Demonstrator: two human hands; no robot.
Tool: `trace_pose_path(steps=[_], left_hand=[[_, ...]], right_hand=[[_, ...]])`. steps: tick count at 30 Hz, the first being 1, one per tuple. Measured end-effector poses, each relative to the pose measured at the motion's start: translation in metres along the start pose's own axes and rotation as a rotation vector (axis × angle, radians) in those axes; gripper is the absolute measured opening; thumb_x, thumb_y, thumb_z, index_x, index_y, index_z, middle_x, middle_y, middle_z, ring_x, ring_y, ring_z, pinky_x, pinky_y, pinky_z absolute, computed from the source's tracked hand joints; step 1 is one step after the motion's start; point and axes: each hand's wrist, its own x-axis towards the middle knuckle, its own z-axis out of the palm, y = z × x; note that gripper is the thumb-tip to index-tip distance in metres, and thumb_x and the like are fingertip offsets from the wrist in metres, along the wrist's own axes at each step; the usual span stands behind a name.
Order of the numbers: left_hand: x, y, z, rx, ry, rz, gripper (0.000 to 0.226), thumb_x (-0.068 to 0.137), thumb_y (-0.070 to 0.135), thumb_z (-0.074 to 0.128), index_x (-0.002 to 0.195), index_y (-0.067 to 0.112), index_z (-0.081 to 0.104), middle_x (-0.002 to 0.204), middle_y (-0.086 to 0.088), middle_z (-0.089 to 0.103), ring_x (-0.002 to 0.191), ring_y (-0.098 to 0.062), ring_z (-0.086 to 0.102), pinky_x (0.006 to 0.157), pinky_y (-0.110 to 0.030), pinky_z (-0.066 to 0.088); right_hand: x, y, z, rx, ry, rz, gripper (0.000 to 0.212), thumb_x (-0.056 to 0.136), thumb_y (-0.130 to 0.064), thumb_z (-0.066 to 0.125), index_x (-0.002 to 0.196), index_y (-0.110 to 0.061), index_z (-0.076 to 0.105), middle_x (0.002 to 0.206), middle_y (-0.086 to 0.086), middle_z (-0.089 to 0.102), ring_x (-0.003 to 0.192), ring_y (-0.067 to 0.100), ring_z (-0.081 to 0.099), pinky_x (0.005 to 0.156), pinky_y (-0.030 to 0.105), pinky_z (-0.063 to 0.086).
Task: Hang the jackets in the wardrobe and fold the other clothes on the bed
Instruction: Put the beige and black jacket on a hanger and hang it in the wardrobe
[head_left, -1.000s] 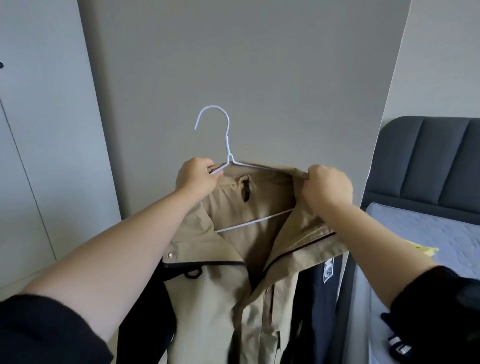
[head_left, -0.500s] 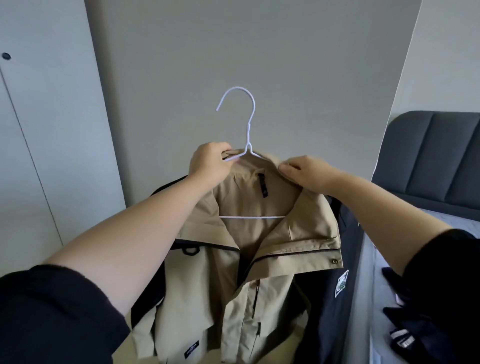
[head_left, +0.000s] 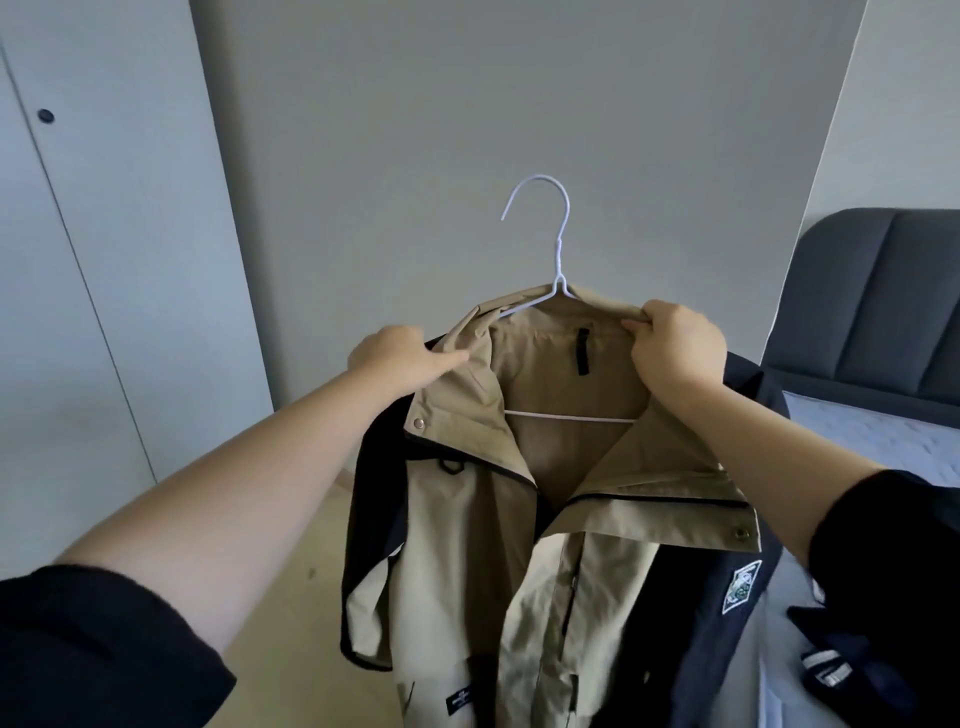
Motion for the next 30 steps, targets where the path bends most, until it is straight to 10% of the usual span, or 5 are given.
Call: trace_pose_path(steps=[8,13,16,24,30], left_hand=[[-0.006,-0.017,0.034,-1.307,-0.558,-0.159,0.032,0.09,0.04,0.061,0.107,0.013,0.065,0.103,-0.008,0.072,0.092,-0.022,0.069,0.067,-0.032,0.056],[-0.004,-0.015,0.039,-0.567,0.132,-0.108,0.024,0.094,0.027,0.057,0.079,0.008,0.06,0.074,-0.006,0.061,0.078,-0.027,0.059,0.056,-0.024,0.043],[-0.011,0.01,0.022,-0.493,0.604,0.203,0.02,0.087,0.02,0.062,0.106,0.012,0.064,0.099,-0.005,0.063,0.096,-0.024,0.056,0.079,-0.032,0.043],[-0.001,0.041,0.011,-0.489,0.11,0.284,0.041,0.095,0.036,0.052,0.063,0.013,0.045,0.058,0.001,0.044,0.066,-0.025,0.047,0.059,-0.031,0.029],[-0.01,0.054,0.018,-0.712,0.172,0.173,0.048,0.095,0.027,0.053,0.054,0.019,0.03,0.055,0.0,0.031,0.061,-0.023,0.035,0.061,-0.03,0.024]], right_hand=[[0.01,0.001,-0.016,0.093,0.07,0.146,0.028,0.093,-0.024,0.052,0.069,-0.011,0.046,0.066,0.005,0.047,0.069,0.03,0.044,0.056,0.032,0.024],[0.01,0.001,-0.02,0.191,-0.042,0.112,0.045,0.091,-0.024,0.058,0.055,-0.015,0.034,0.055,0.001,0.04,0.067,0.032,0.045,0.056,0.032,0.025],[0.007,0.0,-0.016,0.163,-0.066,0.102,0.046,0.09,-0.025,0.059,0.054,-0.014,0.032,0.055,0.001,0.039,0.069,0.035,0.047,0.058,0.032,0.025],[-0.006,0.002,-0.02,0.154,-0.086,0.007,0.048,0.089,-0.021,0.061,0.053,-0.015,0.029,0.052,0.002,0.039,0.066,0.036,0.046,0.059,0.033,0.02],[-0.006,0.006,-0.031,0.076,-0.263,-0.113,0.043,0.095,-0.03,0.052,0.057,-0.019,0.035,0.063,0.0,0.047,0.073,0.031,0.049,0.059,0.034,0.032]])
